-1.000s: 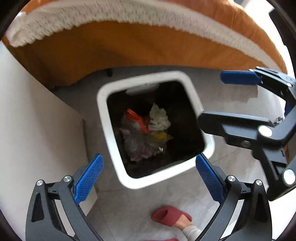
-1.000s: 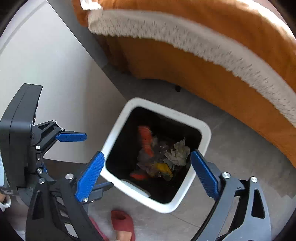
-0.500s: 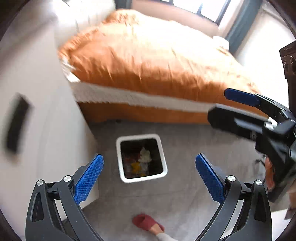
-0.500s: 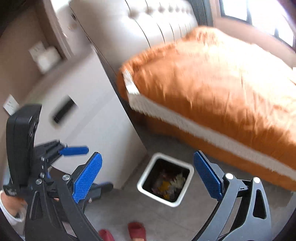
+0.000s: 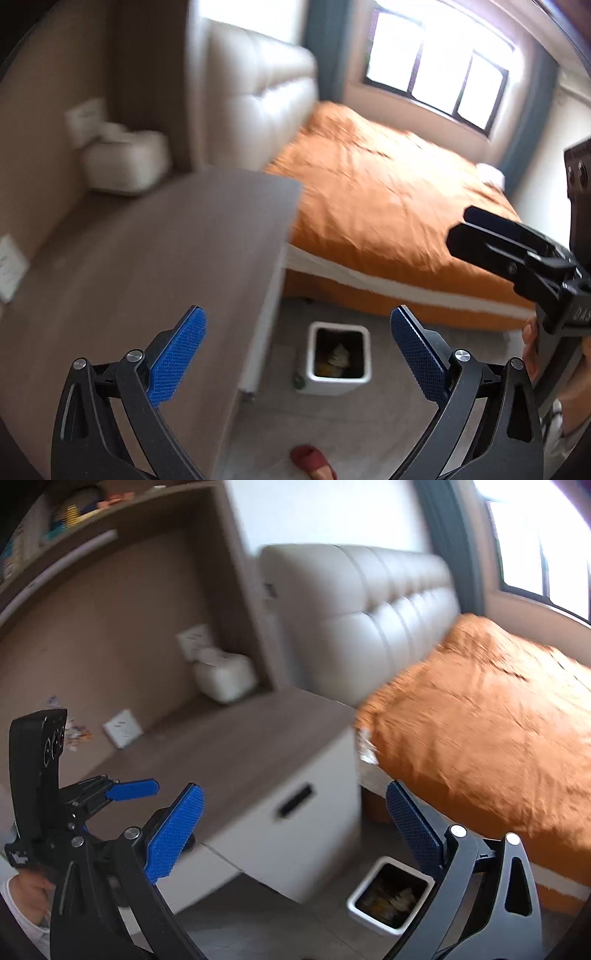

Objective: Collect trash

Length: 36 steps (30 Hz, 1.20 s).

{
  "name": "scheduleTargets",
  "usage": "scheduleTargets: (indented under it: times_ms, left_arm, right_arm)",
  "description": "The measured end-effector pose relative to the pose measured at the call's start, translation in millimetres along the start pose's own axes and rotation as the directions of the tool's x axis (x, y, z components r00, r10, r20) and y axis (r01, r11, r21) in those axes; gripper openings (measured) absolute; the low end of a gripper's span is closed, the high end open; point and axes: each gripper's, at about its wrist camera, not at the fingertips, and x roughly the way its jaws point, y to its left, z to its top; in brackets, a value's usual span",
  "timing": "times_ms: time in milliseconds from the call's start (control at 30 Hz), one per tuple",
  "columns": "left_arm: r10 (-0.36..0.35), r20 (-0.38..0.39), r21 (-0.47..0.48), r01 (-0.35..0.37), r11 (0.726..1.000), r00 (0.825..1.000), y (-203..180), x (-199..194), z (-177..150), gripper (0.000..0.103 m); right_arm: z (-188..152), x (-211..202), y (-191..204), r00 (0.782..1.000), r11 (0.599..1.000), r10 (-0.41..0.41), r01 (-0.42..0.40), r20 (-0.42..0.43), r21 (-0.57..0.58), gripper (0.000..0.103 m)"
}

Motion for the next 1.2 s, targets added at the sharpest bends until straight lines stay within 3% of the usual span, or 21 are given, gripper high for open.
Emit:
scheduleTargets:
  times_ms: [267,400,633,900,1200]
  left_arm:
    - [0.201,0.082,-0.153,-0.187,0.970,0.976,76,-114,-24,0.098]
    - [0.304,0.108,-0.232,-0.274,0.933,0.947,106,-166,-40,0.098]
    - [0.414,0.128,-0.328,-0.356,0.875,0.901,145,-228,-66,0.098]
    - [0.447,0.160,-0.358,-0.370,0.857,0.880,162,-275,-74,0.098]
    - [0.478,0.164,-0.326,-0.410,0.852,0.863,157,-290,-78,0.098]
  right_arm:
    - [26,0,104,0.982,0.978,0.188,-0.185,0.022,-0.095,0.098]
    - [35,1,153,0.962,0.952,0.273,-0.269,0.012,-0.144,0.098]
    - [41,1,220,0.935,0.913,0.355,-0.349,-0.007,-0.213,0.098]
    - [37,-14,264,0.929,0.894,0.371,-0.356,0.001,-0.272,0.098]
    - [40,-27,272,0.928,0.890,0.371,-0.345,0.033,-0.300,0.098]
